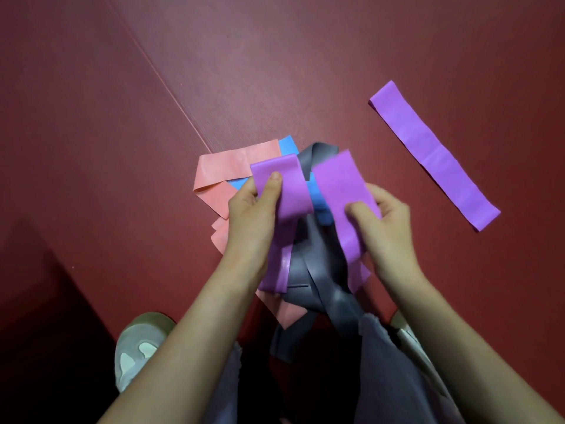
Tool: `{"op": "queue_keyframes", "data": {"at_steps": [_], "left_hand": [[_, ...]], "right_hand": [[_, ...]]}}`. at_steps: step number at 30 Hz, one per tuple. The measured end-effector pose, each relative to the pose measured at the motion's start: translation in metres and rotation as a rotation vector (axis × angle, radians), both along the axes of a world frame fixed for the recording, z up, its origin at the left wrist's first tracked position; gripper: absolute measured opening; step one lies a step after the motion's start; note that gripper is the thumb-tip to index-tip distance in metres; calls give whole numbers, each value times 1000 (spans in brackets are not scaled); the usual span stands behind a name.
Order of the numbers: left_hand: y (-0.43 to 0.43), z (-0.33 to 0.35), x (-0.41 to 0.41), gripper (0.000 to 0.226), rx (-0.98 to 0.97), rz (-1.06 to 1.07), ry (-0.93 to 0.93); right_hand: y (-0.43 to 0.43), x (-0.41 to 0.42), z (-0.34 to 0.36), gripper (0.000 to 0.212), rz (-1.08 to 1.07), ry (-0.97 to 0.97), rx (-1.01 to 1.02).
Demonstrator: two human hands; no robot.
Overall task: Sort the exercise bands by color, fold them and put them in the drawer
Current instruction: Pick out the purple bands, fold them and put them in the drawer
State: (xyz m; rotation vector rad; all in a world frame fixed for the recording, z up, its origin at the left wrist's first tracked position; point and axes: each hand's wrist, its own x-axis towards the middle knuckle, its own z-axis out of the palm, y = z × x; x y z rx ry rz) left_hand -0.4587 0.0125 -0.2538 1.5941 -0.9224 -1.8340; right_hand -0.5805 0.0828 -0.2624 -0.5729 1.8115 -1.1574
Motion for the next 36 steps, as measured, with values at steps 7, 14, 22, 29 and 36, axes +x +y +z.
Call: {"op": "queue_keyframes", "data": {"at_steps": [7,14,22,29,36], "left_hand": [[2,3,-4,19,-28,-44,12],[0,6,-6,25,148,10,121],[-3,-1,-8,37,199,90,109],[0,1,-10,40,170,16,129],[-9,10,-7,12,-71,-70,-26]], "right_hand": [[-18,15,25,13,9,-232,-199],[-9,38,7,34,116,-288,-110],[-7,41,1,43,163,-226,-56],[-7,44,-9,53,195,-210,10],[14,47,-21,41,172,-338,-4]]}}
